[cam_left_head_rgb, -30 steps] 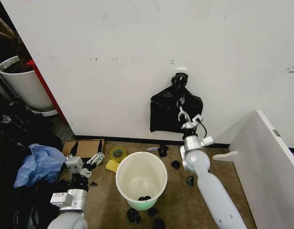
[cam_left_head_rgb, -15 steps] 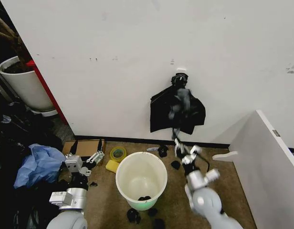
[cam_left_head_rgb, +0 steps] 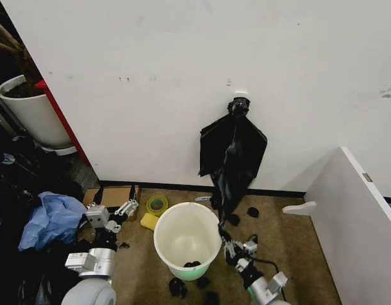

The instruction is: Place the garbage bag over the trash bin.

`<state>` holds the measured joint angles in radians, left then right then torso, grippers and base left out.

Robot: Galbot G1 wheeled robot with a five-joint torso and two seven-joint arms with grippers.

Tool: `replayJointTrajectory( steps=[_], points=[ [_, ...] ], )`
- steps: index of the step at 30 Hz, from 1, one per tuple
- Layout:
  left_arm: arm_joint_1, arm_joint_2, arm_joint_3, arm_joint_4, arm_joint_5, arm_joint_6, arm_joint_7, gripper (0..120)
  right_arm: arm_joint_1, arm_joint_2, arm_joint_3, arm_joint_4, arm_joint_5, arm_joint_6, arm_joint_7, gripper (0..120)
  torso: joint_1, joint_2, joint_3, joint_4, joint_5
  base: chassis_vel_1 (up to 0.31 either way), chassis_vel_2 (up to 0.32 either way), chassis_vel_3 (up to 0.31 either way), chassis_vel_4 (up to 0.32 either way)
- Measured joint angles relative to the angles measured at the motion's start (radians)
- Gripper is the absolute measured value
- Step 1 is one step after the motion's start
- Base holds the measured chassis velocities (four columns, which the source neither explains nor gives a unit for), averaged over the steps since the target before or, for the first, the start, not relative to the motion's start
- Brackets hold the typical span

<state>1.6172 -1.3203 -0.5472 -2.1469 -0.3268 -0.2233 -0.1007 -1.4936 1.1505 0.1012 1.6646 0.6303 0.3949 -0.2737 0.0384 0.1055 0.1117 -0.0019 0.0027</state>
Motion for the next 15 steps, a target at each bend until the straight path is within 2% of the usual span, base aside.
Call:
replayJointTrajectory(
  steps=[4,15],
  points=[
    [0.001,0.003,-0.003,-0.005,-0.002,0.000,-0.001,100,0.011,0.011,0.002,-0.034,-0.070,0.045,-0.022,0,0.000,0.000,0.000,-0.0001,-0.0001,0.000,0.000,0.000,0.000],
    [-0.005,-0.009,0.004,0.005,0.002,0.001,-0.001,100,0.038,0.015,0.048,0.009,-0.027,0.047,-0.070,0,0.000,0.000,0.000,0.0001,-0.0001,0.000,0.000,0.000,0.000]
  ],
)
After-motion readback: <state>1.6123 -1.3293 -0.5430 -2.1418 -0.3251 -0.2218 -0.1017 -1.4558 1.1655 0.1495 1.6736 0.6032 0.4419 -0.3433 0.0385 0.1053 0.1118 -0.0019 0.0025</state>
